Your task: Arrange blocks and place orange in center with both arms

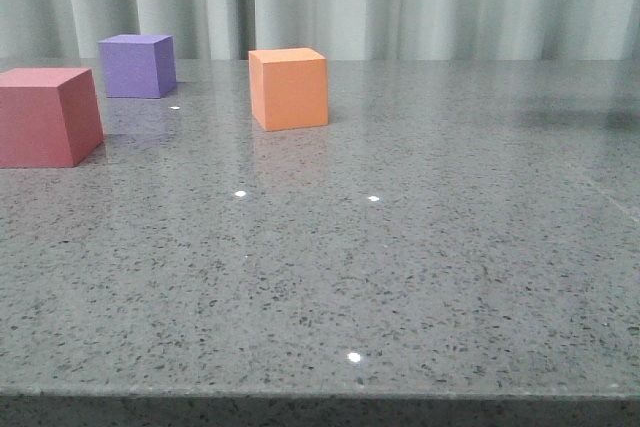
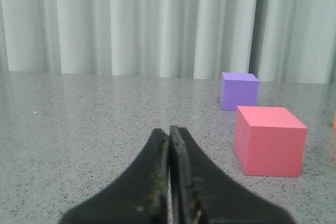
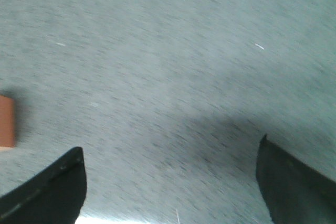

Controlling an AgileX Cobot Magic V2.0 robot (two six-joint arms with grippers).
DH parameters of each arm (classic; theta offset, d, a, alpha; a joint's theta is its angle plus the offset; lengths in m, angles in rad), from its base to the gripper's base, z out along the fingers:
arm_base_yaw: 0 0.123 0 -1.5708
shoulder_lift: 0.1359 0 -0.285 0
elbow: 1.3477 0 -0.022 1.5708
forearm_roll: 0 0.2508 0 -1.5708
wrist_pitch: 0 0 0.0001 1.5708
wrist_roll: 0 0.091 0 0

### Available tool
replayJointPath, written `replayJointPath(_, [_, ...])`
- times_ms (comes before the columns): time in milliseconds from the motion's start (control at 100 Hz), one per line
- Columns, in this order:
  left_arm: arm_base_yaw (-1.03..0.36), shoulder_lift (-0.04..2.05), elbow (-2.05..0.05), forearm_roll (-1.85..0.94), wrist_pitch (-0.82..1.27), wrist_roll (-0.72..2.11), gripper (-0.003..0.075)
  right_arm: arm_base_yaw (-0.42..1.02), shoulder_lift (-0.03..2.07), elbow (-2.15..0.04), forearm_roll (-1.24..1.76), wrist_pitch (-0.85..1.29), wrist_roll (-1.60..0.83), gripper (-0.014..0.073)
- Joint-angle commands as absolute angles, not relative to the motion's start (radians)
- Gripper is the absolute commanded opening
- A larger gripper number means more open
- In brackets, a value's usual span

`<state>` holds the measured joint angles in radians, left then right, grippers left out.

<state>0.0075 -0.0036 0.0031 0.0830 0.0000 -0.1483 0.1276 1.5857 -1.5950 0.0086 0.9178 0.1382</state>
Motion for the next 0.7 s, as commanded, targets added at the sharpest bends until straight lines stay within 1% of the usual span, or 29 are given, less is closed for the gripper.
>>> replayJointPath(0, [0.008,-0.041,0.045,0.081,-0.082,-0.148,-0.002,0.065,1.423,-1.477,0.0,0.788,0.123,0.0646])
replayJointPath(130, [0.008,-0.041,0.045,0.081,-0.082,-0.148,-0.002,-0.018,1.252,-1.271,-0.011,0.688,0.123,0.0646])
replayJointPath(220, [0.008,-0.041,0.045,0.081,-0.082,-0.148,-0.002,-0.05,1.13,-1.136,-0.03,0.622,0.123,0.0646])
replayJointPath(470, [0.008,-0.041,0.045,0.081,-0.082,-0.148,-0.002,-0.056,0.837,-0.84,-0.088,0.501,0.123,0.0646])
replayJointPath(690, [0.008,-0.041,0.045,0.081,-0.082,-0.148,-0.002,-0.056,0.658,-0.655,-0.088,0.326,0.123,0.0646])
